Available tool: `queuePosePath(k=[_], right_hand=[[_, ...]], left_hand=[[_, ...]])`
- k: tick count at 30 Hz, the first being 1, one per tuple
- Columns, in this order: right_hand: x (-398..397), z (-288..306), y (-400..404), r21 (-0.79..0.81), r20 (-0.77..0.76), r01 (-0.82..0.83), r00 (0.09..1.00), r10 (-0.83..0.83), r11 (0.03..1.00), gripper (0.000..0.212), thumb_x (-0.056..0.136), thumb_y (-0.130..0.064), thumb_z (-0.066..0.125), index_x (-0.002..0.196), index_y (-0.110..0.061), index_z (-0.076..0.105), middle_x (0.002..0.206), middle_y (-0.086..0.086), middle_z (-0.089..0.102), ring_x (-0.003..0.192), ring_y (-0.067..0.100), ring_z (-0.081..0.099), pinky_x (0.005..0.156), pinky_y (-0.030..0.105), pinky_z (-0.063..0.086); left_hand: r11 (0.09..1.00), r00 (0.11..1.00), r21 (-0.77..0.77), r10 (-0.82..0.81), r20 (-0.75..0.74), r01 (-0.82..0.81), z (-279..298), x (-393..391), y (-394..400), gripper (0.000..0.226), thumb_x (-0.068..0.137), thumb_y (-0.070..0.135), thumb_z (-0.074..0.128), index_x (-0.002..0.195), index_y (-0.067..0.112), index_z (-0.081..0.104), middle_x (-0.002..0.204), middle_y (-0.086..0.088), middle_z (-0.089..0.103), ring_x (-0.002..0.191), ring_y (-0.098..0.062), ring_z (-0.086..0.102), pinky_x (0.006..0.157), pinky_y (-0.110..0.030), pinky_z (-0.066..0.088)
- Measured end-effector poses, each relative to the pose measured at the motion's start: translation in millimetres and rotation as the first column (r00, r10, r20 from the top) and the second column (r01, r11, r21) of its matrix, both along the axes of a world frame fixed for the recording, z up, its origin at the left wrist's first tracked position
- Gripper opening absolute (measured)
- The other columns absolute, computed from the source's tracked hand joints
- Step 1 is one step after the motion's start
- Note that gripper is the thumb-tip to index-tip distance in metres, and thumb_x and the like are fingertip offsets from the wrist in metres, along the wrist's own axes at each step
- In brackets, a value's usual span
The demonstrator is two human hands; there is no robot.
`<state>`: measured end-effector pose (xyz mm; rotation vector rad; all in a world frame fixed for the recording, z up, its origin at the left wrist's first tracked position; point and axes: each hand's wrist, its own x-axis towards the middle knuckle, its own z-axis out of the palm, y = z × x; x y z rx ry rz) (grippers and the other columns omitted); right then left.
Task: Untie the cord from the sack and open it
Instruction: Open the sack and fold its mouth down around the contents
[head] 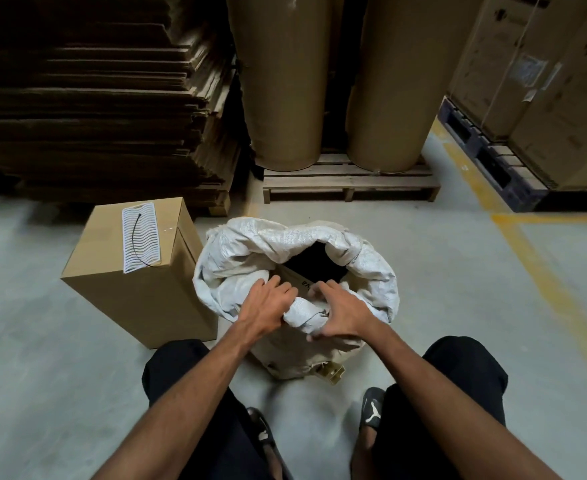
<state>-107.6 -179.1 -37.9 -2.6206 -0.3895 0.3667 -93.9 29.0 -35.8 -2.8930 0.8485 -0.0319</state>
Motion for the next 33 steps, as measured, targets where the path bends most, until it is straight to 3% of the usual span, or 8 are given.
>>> queuePosePath(k=[3, 8, 14, 17, 21, 26, 30, 33], right_hand=[[12.1, 1.9, 3.0, -0.091, -0.102, 0.000, 0.995, -0.010, 0.996, 0.080, 0.049, -0.058, 0.090, 0.117, -0.030, 0.061, 0.112, -0.009, 0.064, 0.101, 0.015, 0.060, 0.086, 0.037, 0.054], [5.5, -12.8, 26.1, -0.264, 0.082, -0.008, 0.996, 0.031, 0.964, 0.036, 0.067, -0.036, 0.079, 0.087, -0.022, 0.052, 0.092, 0.001, 0.064, 0.090, 0.025, 0.063, 0.065, 0.034, 0.042], [1.6, -22.5, 26.5, -0.261, 0.265, 0.103, 0.964, -0.031, 0.960, 0.035, 0.073, -0.037, 0.077, 0.088, -0.020, 0.050, 0.092, 0.003, 0.061, 0.081, 0.032, 0.067, 0.060, 0.039, 0.048], [-7.6, -31.8, 31.6, -0.265, 0.304, 0.090, 0.953, -0.006, 0.960, 0.040, 0.077, -0.033, 0.077, 0.109, -0.016, 0.060, 0.102, 0.005, 0.063, 0.085, 0.033, 0.068, 0.058, 0.037, 0.044], [-19.3, -35.9, 31.6, -0.252, 0.350, 0.070, 0.936, 0.023, 0.965, 0.032, 0.076, -0.021, 0.074, 0.104, -0.016, 0.061, 0.095, 0.004, 0.062, 0.081, 0.033, 0.067, 0.052, 0.036, 0.040], [-19.2, -26.1, 13.0, -0.166, 0.277, 0.075, 0.960, -0.027, 0.983, 0.039, 0.066, -0.023, 0.070, 0.101, -0.020, 0.055, 0.097, -0.003, 0.057, 0.095, 0.025, 0.060, 0.075, 0.038, 0.035], [-33.6, -35.4, -7.6, 0.195, 0.205, 0.242, 0.938, -0.281, 0.950, 0.038, 0.064, -0.033, 0.063, 0.100, -0.027, 0.055, 0.101, -0.008, 0.050, 0.104, 0.017, 0.044, 0.089, 0.038, 0.034], [-55.8, -41.2, -7.2, 0.422, 0.156, 0.516, 0.769, -0.620, 0.746, 0.038, 0.074, -0.032, 0.067, 0.108, -0.020, 0.057, 0.107, -0.003, 0.051, 0.105, 0.019, 0.048, 0.092, 0.037, 0.041]], left_hand=[[0.999, 0.996, 0.031, -0.044, 0.074, 0.042, -6.7, -7.8, 2.7, 0.042, 0.049, 0.004, 0.086, 0.079, 0.017, 0.060, 0.075, 0.000, 0.058, 0.068, -0.023, 0.053, 0.055, -0.032, 0.026], [0.997, 0.994, 0.009, -0.075, 0.074, 0.074, -20.6, -13.3, 7.7, 0.047, 0.045, 0.005, 0.087, 0.080, 0.018, 0.057, 0.076, 0.000, 0.056, 0.064, -0.023, 0.054, 0.051, -0.032, 0.029], [0.967, 0.930, -0.225, 0.029, -0.366, -0.119, -2.8, -8.4, 13.1, 0.096, 0.044, 0.081, 0.072, 0.125, 0.033, 0.052, 0.115, 0.009, 0.053, 0.109, -0.017, 0.041, 0.090, -0.039, 0.041], [0.939, 0.935, -0.323, -0.004, -0.355, -0.119, 0.8, -10.3, -0.1, 0.086, 0.052, 0.071, 0.075, 0.125, 0.029, 0.056, 0.122, 0.007, 0.057, 0.121, -0.018, 0.043, 0.097, -0.039, 0.040], [0.949, 0.931, -0.263, 0.069, -0.358, -0.172, -5.6, -21.3, -24.5, 0.050, 0.057, 0.047, 0.083, 0.087, 0.018, 0.055, 0.084, 0.005, 0.061, 0.081, -0.025, 0.062, 0.063, -0.032, 0.043], [0.948, 0.959, -0.247, 0.140, -0.244, -0.202, -16.9, -11.9, -42.9, 0.027, 0.064, 0.029, 0.075, 0.087, 0.020, 0.065, 0.077, 0.004, 0.064, 0.075, -0.024, 0.066, 0.056, -0.030, 0.038], [0.951, 0.981, -0.256, 0.142, -0.135, -0.173, -20.7, -9.9, -41.7, 0.033, 0.068, 0.009, 0.073, 0.073, 0.023, 0.044, 0.071, 0.004, 0.054, 0.066, -0.024, 0.059, 0.054, -0.031, 0.027], [0.952, 0.982, -0.246, 0.157, -0.107, -0.179, -26.7, -12.8, -38.7, 0.037, 0.055, 0.000, 0.078, 0.070, 0.020, 0.050, 0.067, 0.003, 0.051, 0.054, -0.022, 0.050, 0.050, -0.028, 0.022]])
